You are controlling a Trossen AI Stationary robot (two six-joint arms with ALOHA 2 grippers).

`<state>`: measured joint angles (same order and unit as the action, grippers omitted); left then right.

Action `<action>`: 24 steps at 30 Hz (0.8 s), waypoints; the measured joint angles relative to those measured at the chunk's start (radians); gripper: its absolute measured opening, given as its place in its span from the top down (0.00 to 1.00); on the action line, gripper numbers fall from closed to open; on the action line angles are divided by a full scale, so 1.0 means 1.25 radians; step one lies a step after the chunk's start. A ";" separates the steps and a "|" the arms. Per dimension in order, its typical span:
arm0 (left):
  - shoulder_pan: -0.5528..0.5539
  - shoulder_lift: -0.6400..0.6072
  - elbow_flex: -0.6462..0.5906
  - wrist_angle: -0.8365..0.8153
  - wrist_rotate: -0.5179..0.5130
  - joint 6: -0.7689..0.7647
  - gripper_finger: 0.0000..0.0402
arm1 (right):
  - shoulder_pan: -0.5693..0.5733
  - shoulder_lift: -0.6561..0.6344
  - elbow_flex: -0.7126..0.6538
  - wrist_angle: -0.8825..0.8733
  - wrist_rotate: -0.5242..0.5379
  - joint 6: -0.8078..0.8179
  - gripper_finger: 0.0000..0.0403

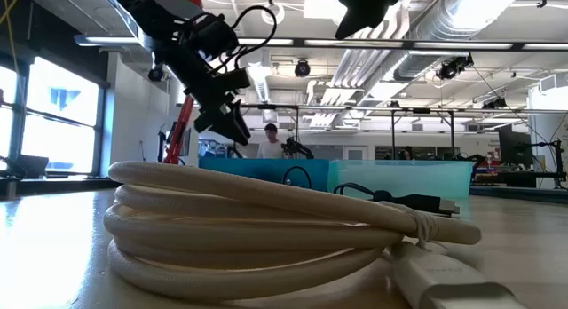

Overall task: Pick & Place USB Port
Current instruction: Put the brown charger cable into the blue bin, then put the black charger cable into the green bin

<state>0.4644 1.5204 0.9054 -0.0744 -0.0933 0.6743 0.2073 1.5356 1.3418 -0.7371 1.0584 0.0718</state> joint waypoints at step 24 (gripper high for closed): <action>-0.012 -0.039 0.084 -0.623 0.329 -0.162 0.50 | 0.000 0.000 0.000 -0.132 -0.032 0.090 0.59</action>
<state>0.4493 1.4719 1.0103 -0.8533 0.3181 0.4721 0.2073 1.5356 1.3418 -0.9026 1.0188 0.1844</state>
